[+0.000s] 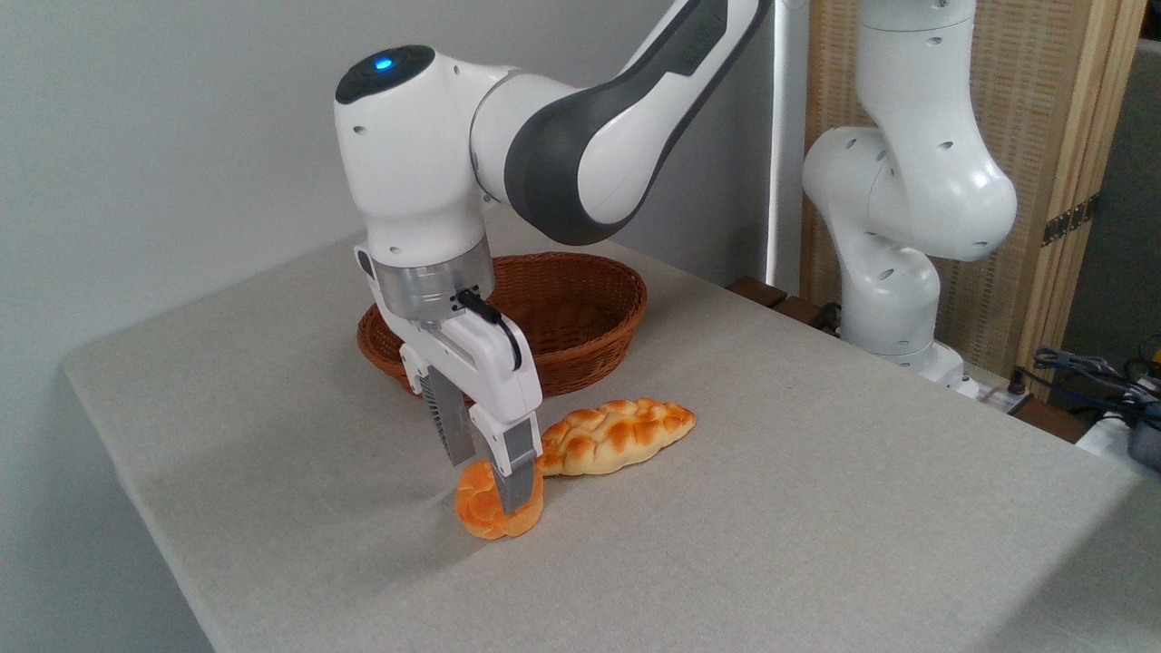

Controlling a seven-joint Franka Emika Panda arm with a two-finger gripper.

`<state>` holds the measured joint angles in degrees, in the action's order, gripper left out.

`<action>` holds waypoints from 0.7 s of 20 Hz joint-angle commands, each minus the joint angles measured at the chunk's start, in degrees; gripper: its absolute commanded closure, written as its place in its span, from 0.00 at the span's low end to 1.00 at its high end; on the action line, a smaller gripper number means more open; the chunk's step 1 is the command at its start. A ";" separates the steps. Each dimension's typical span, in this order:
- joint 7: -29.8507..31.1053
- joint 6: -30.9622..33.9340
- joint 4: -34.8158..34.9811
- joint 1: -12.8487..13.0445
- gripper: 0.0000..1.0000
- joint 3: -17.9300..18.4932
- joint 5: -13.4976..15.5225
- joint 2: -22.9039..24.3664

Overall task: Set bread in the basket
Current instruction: 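Move the gripper down over the round orange bun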

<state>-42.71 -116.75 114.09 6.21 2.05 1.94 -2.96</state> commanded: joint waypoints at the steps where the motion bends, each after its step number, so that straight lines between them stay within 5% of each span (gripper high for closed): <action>1: -1.24 -1.03 0.08 0.20 0.00 0.33 -0.61 -0.99; 6: -1.15 -1.03 0.08 0.20 0.02 0.15 -2.46 -2.05; 8: -1.15 -1.03 -0.01 0.20 0.46 -0.03 -2.46 -2.05; 9: -1.15 -1.03 0.08 0.20 0.58 -0.03 -2.46 -2.05; 14: -1.24 -1.03 -0.01 0.29 0.56 -0.03 -2.46 -2.05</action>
<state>-42.81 -116.75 114.09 6.38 1.84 0.37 -4.70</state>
